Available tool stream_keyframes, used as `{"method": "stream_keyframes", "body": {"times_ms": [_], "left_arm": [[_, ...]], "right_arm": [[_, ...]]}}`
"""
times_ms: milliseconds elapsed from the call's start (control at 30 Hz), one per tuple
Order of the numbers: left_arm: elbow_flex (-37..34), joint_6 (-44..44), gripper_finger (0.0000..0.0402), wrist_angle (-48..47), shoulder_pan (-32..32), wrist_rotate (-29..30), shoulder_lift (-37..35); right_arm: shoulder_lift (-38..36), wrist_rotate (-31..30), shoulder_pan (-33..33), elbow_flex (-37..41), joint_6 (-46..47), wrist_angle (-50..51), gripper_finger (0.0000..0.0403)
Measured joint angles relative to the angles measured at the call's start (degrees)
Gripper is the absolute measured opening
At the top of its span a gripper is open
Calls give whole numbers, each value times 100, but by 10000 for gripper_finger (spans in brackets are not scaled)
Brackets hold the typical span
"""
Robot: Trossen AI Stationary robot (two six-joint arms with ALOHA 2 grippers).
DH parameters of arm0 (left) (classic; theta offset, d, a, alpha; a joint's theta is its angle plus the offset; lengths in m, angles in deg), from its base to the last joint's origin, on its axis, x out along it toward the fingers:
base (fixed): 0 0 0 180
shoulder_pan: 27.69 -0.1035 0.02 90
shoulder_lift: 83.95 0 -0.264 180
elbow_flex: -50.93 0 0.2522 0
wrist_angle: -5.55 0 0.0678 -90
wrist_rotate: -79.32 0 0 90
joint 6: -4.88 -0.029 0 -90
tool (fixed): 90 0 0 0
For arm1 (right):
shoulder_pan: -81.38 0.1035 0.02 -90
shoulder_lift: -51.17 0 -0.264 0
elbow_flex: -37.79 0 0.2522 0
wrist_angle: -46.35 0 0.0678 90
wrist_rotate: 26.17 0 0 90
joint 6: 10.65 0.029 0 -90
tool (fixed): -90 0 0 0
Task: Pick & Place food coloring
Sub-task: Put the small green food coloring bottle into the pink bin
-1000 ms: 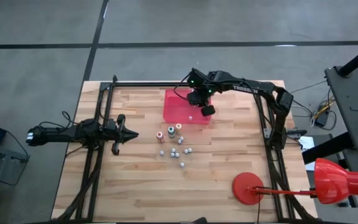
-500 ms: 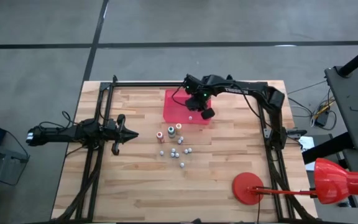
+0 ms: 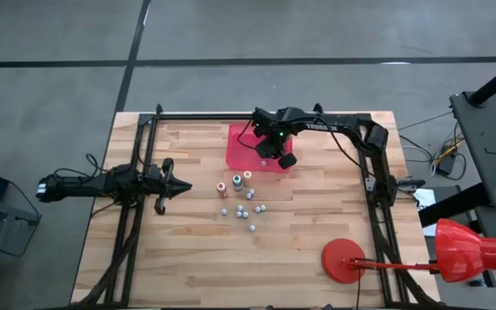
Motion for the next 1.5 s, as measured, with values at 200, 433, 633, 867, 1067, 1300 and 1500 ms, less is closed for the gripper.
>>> {"method": "stream_keyframes", "body": {"times_ms": [200,433,633,867,1067,1300,1500], "left_arm": [[-1,2,0,0,-2,0,0],[0,1,0,0,0,2,0],[1,0,0,0,1,2,0],[2,0,0,0,-1,0,0],[2,0,0,0,-2,1,0],[0,0,0,0,-2,2,0],[1,0,0,0,0,2,0]], "right_arm": [[64,9,16,2,135,4,54],[73,155,15,49,150,-5,54],[73,162,15,72,150,-70,54],[73,160,21,79,150,-217,54],[73,157,26,79,150,-302,54],[73,151,26,79,150,-333,54],[84,149,30,79,150,-348,54]]}}
